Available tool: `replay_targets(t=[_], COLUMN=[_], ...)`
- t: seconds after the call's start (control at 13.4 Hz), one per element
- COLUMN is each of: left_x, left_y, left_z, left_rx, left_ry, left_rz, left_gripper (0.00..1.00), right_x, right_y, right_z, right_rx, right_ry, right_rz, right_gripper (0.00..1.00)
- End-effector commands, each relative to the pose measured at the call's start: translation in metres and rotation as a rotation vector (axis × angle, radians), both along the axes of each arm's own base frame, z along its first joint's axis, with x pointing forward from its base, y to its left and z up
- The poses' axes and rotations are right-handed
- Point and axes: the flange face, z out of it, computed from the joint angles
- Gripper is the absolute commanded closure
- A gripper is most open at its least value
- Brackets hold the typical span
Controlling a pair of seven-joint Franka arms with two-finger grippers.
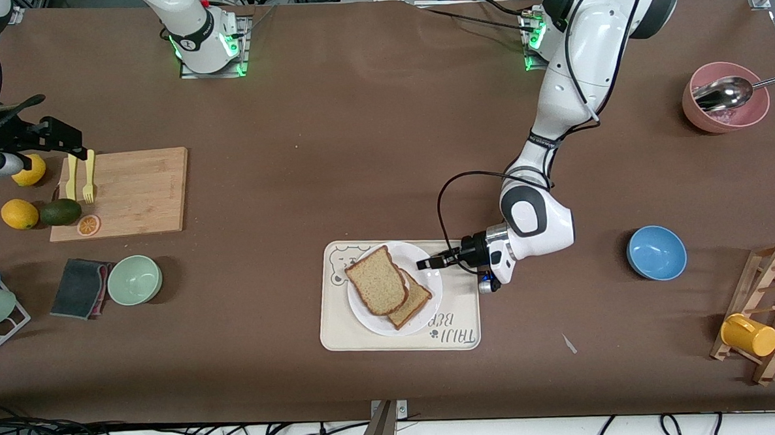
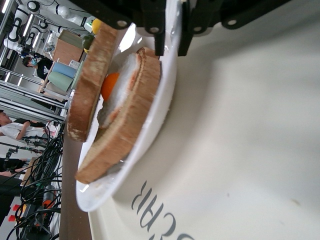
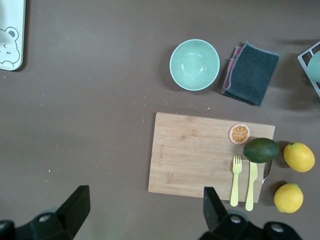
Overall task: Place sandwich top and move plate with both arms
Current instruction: 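Slide the white plate with the left gripper onto the cream tray, then open the left gripper and pull it away from the plate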
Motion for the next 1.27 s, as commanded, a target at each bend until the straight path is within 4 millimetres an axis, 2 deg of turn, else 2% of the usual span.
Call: replay_targets(t=[0.0, 0.15, 0.37, 0.6, 0.82, 0.97, 1.05, 1.12, 1.2], left_x=[0.005, 0.007, 0.008, 0.004, -0.006, -0.022, -0.031, -0.035, -0.04], left_y=[0.0, 0.006, 0.026, 0.055, 0.079, 0.094, 0.108, 0.122, 0.13], left_z=[0.001, 0.01, 0.033, 0.064, 0.106, 0.134, 0.146, 0.161, 0.17], left_rx=[-0.013, -0.008, 0.055, 0.127, 0.216, 0.277, 0.311, 0.344, 0.375], left_ry=[-0.03, -0.039, -0.08, -0.105, -0.151, -0.17, -0.175, -0.193, -0.207], left_rz=[0.003, 0.009, -0.039, -0.09, -0.172, -0.238, -0.262, -0.289, -0.322], left_gripper=[0.33, 0.27, 0.24, 0.23, 0.23, 0.23, 0.05, 0.0, 0.0], right_x=[0.001, 0.001, 0.001, 0.001, 0.0, 0.0, 0.0, 0.0, 0.0], right_y=[0.001, 0.001, 0.002, 0.002, 0.003, 0.003, 0.003, 0.003, 0.003], right_z=[0.007, 0.007, 0.007, 0.007, 0.008, 0.008, 0.008, 0.008, 0.008], right_rx=[-0.003, -0.003, -0.003, -0.003, -0.001, -0.001, -0.001, -0.001, -0.002], right_ry=[0.002, 0.002, 0.002, 0.002, 0.0, 0.0, 0.001, -0.002, 0.0], right_rz=[0.01, 0.01, 0.01, 0.013, 0.012, 0.01, 0.007, 0.006, 0.004], right_gripper=[0.0, 0.0, 0.0, 0.0, 0.0, 0.0, 0.0, 0.0, 0.0])
